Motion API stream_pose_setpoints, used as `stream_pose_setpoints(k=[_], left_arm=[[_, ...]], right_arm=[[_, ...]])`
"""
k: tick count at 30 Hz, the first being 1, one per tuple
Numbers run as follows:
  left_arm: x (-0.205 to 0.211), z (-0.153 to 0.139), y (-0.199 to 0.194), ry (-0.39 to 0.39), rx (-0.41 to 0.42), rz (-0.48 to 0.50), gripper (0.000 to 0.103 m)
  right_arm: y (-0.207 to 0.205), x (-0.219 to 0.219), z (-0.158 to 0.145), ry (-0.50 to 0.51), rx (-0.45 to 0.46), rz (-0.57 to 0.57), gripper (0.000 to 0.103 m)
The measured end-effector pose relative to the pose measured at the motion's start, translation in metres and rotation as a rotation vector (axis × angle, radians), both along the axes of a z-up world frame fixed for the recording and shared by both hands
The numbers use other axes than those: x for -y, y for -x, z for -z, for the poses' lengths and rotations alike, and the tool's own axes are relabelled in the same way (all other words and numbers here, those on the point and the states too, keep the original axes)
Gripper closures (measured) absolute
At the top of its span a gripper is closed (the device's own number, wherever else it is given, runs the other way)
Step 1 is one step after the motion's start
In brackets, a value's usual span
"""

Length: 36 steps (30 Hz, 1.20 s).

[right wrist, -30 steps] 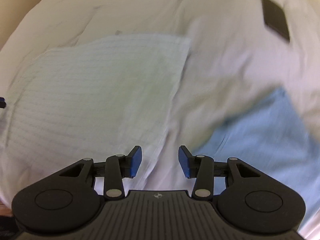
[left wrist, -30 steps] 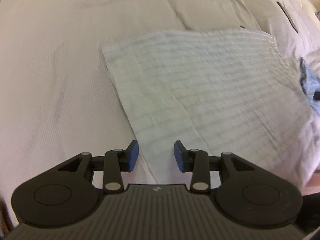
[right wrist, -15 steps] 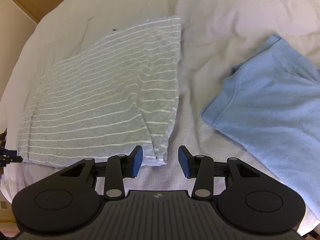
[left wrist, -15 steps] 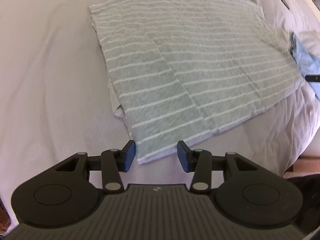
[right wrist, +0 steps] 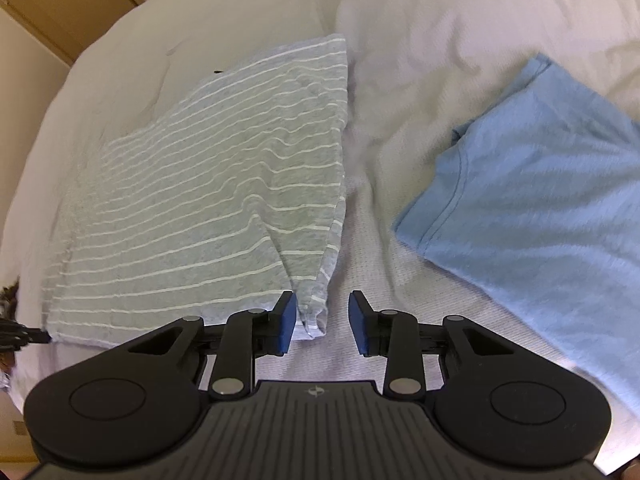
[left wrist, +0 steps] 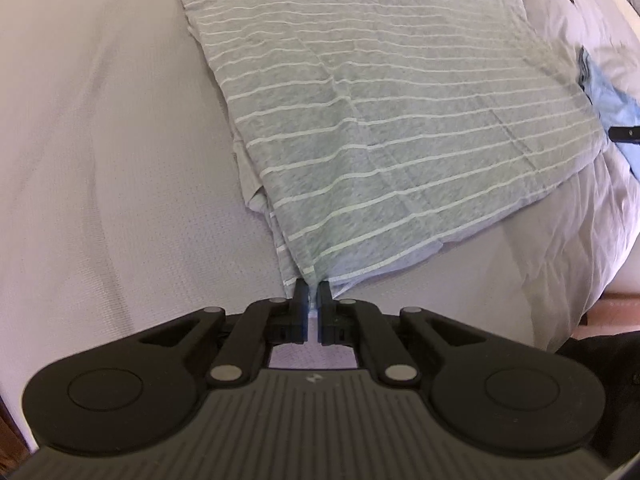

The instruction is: Fold clothes

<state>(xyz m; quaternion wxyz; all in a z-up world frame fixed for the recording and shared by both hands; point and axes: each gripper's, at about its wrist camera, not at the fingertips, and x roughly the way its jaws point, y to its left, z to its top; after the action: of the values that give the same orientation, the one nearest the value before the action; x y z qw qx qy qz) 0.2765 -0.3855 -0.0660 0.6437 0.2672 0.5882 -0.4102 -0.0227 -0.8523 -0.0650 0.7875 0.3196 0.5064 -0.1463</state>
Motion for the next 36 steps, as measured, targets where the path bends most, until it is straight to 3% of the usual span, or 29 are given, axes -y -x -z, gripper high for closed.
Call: stream_pose_setpoints(k=[5, 10, 12, 15, 21, 24, 26, 31, 34, 36], left_arm=[[0.004, 0.001, -0.003, -0.016, 0.003, 0.032, 0.102], [0.004, -0.001, -0.007, -0.027, -0.006, 0.043, 0.102], [0.005, -0.001, -0.007, -0.034, -0.005, 0.053, 0.102], [0.006, 0.000, -0.008, -0.041, -0.003, 0.059, 0.102], [0.006, 0.003, -0.011, -0.054, -0.010, 0.058, 0.101], [0.006, 0.005, -0.012, -0.058, -0.016, 0.049, 0.101], [0.006, 0.005, -0.013, -0.060, -0.017, 0.040, 0.101], [-0.003, -0.004, -0.014, -0.068, 0.006, -0.010, 0.101], [-0.009, -0.011, -0.015, -0.074, 0.022, -0.049, 0.100], [-0.011, -0.018, -0.015, -0.077, 0.041, -0.066, 0.100]], right_arm=[[0.001, 0.005, 0.016, -0.071, 0.011, 0.027, 0.079], [0.008, 0.018, 0.024, -0.168, 0.044, 0.109, 0.099], [0.008, 0.020, 0.023, -0.162, 0.039, 0.101, 0.102], [0.013, 0.028, 0.013, -0.073, 0.014, 0.123, 0.103], [0.009, 0.026, 0.009, -0.062, -0.020, 0.056, 0.103], [0.012, 0.030, 0.018, -0.082, -0.080, 0.081, 0.101], [0.011, 0.029, 0.016, -0.017, -0.129, 0.090, 0.098], [0.002, 0.026, -0.006, 0.034, -0.047, 0.062, 0.095], [-0.015, 0.017, -0.007, -0.005, 0.005, -0.009, 0.091], [-0.026, 0.009, -0.002, -0.010, -0.018, -0.081, 0.081]])
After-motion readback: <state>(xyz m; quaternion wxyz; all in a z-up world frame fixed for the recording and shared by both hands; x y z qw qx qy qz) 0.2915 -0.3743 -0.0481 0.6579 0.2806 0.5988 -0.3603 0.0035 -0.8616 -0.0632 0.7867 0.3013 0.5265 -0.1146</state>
